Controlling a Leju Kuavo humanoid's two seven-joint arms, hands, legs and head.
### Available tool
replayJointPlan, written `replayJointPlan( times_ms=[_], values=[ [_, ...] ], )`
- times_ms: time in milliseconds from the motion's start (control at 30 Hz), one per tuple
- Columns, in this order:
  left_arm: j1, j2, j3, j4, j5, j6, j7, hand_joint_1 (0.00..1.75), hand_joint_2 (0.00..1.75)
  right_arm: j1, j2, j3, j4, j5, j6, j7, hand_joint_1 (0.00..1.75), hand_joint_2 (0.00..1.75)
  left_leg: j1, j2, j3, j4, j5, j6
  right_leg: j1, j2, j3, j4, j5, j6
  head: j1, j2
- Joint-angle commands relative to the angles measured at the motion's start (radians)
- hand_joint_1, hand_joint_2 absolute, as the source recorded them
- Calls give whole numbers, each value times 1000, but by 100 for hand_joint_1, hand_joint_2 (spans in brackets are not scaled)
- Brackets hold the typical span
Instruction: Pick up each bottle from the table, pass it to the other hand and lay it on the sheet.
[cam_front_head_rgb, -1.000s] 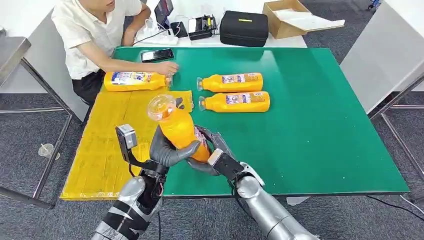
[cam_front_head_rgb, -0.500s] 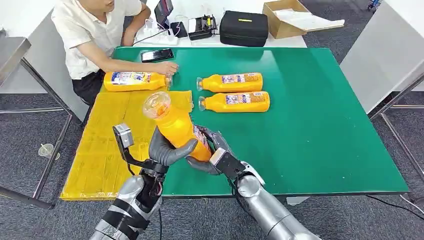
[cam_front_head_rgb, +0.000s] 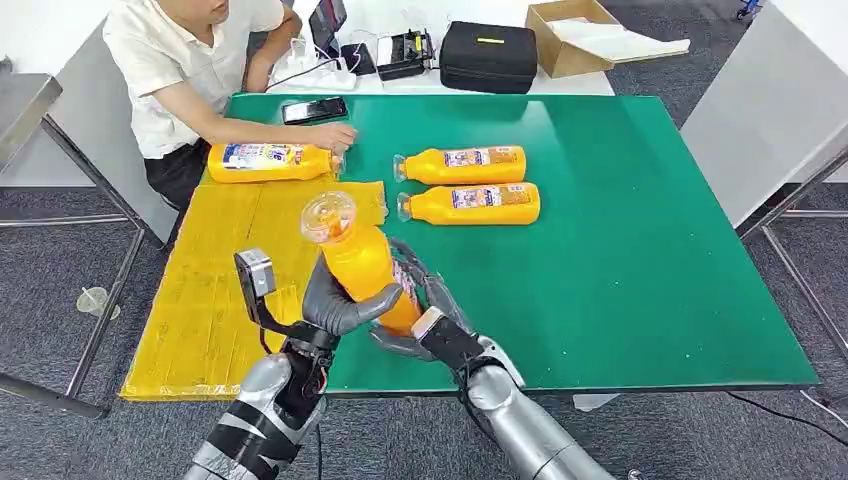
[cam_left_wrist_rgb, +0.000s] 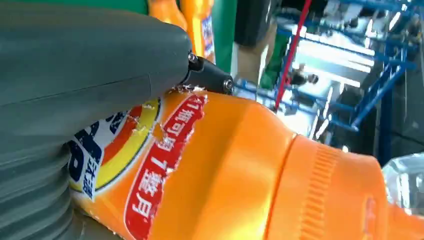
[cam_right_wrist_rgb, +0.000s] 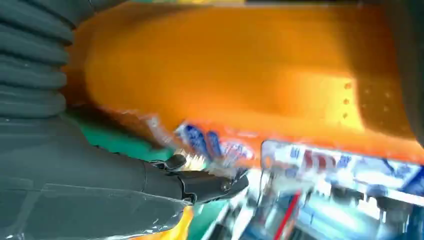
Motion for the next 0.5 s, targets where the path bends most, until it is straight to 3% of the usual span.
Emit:
replayJointPlan(
  times_ms=[33,133,233,367,400,500],
  values=[
    [26,116,83,-49,-175,235,17,175,175,200,47,-350,-32,323,-603,-77,0,0,1,1,7,-2,-2,-1,2,0,7,-2,-1,-4,0,0],
    [60,122,120,-117,-172,251,28,175,175,263,91,-489,-168,395,-603,-77,0,0,1,2,4,0,-3,-1,2,1,4,0,-2,-4,0,0],
    [61,132,117,-136,-281,365,7,175,175,301,95,-524,-250,389,-603,-77,0,0,1,1,2,1,-2,-1,1,-1,2,1,-2,-4,0,0],
    [54,128,134,-132,-268,363,23,175,175,311,76,-486,-257,354,-603,-77,0,0,3,3,7,3,-6,-1,4,0,7,1,-4,-7,0,0],
    [50,131,130,-130,-284,371,17,175,175,311,74,-474,-251,354,-603,-77,0,0,1,1,1,0,-1,-1,1,0,1,0,-1,-3,0,0],
    [21,157,85,-109,-473,481,-6,175,175,293,70,-438,-229,331,-603,-77,0,0,2,3,5,1,-4,-1,3,2,5,0,-2,-5,0,0]
  ],
)
